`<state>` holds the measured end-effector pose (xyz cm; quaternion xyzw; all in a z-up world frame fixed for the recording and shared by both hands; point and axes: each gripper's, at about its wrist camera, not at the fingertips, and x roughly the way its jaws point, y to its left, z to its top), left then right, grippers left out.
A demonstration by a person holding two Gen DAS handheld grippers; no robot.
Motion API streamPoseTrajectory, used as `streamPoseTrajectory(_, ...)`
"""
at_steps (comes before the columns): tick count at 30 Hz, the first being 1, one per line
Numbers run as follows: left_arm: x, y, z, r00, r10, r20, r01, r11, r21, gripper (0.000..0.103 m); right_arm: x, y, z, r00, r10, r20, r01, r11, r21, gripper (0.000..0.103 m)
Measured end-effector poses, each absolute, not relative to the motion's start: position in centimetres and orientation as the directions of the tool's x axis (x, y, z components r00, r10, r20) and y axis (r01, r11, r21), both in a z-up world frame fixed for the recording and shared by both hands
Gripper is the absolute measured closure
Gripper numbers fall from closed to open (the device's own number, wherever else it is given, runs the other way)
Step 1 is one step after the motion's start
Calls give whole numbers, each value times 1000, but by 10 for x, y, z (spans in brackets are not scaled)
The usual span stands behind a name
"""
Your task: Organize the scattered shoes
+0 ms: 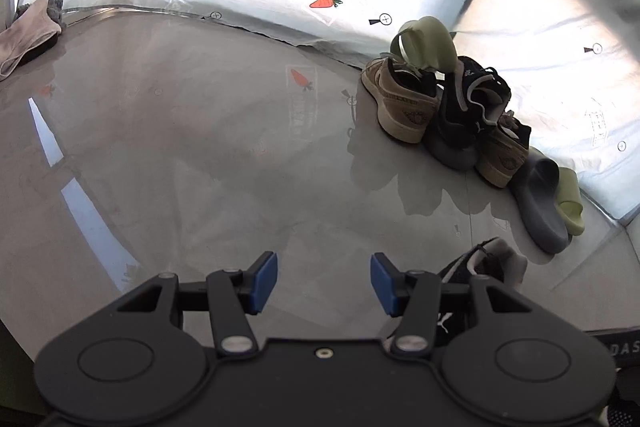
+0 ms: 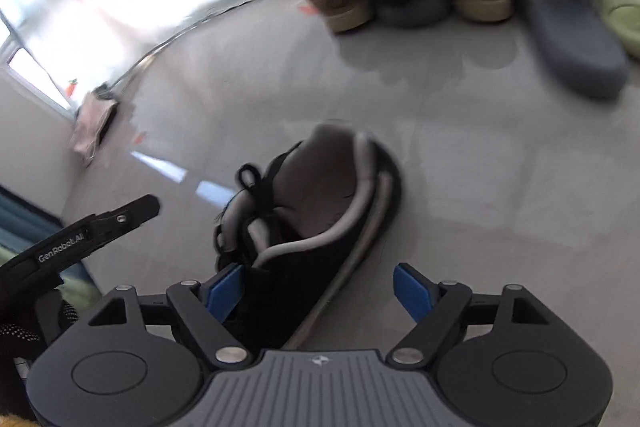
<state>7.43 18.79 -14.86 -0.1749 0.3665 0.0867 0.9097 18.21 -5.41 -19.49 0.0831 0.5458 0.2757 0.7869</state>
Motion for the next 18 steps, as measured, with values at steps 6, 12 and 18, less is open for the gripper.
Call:
streamPoseTrajectory(6, 59, 200, -146, 721, 91, -686, -349, 904, -247, 51, 181, -24, -205, 238, 472, -849, -378, 850, 367, 35)
streamPoseTrajectory(12, 52, 215, -146, 725, 121, -678, -415, 862, -290, 51, 195, 5, -205, 252, 460, -852, -387, 854, 347, 36)
streamPoseTrajectory(18, 54, 207, -140, 732, 127, -669, -391, 883, -260, 51, 215, 35, -211, 282, 489, -825, -450, 827, 337, 37)
